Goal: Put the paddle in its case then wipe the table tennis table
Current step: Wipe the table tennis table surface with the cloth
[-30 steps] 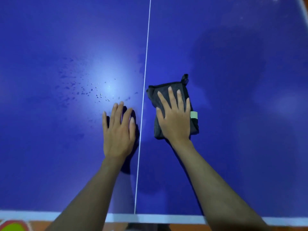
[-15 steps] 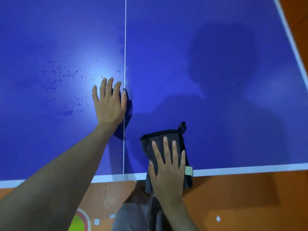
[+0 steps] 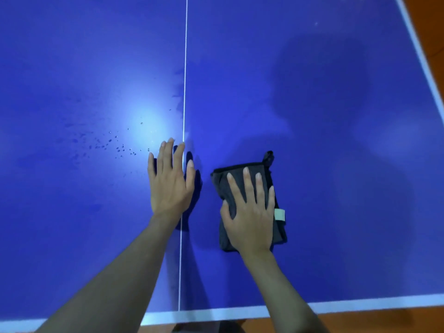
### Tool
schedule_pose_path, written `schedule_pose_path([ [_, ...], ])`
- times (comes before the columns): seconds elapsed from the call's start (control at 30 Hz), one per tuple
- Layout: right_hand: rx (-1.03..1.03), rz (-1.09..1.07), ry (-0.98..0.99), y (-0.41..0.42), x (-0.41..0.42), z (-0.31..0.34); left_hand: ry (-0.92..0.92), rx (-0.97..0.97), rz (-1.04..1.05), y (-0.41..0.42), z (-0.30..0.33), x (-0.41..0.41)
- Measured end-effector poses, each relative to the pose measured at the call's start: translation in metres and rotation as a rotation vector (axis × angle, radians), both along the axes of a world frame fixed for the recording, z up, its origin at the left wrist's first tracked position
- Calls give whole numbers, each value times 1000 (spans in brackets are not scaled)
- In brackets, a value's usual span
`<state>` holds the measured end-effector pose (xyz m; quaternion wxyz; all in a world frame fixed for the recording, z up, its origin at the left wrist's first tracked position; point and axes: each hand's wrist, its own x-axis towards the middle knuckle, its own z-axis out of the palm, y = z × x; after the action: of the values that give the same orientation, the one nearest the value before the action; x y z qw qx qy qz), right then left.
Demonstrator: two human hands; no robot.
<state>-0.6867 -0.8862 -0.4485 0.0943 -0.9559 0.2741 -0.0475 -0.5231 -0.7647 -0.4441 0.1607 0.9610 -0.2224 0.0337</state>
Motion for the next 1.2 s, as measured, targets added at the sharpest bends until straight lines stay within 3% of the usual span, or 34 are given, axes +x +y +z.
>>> schedule_pose_path([
  [0.33, -83, -62, -24, -108, 184, -4, -14, 50, -9, -1, -7, 4],
  [0.7, -72, 7, -84, -184, 306, -7, -1, 70, -40, -1, -10, 11],
  [0.93, -19, 79, -8, -173, 270, -4, 24, -13, -29, 0, -5, 12],
  [1.03, -13, 92, -38, -151, 215, -7, 24, -34, -22, 1, -4, 12],
  [1.2, -36, 103, -36, -103, 100, -10, -164, 0, -63, 2, -1, 2],
])
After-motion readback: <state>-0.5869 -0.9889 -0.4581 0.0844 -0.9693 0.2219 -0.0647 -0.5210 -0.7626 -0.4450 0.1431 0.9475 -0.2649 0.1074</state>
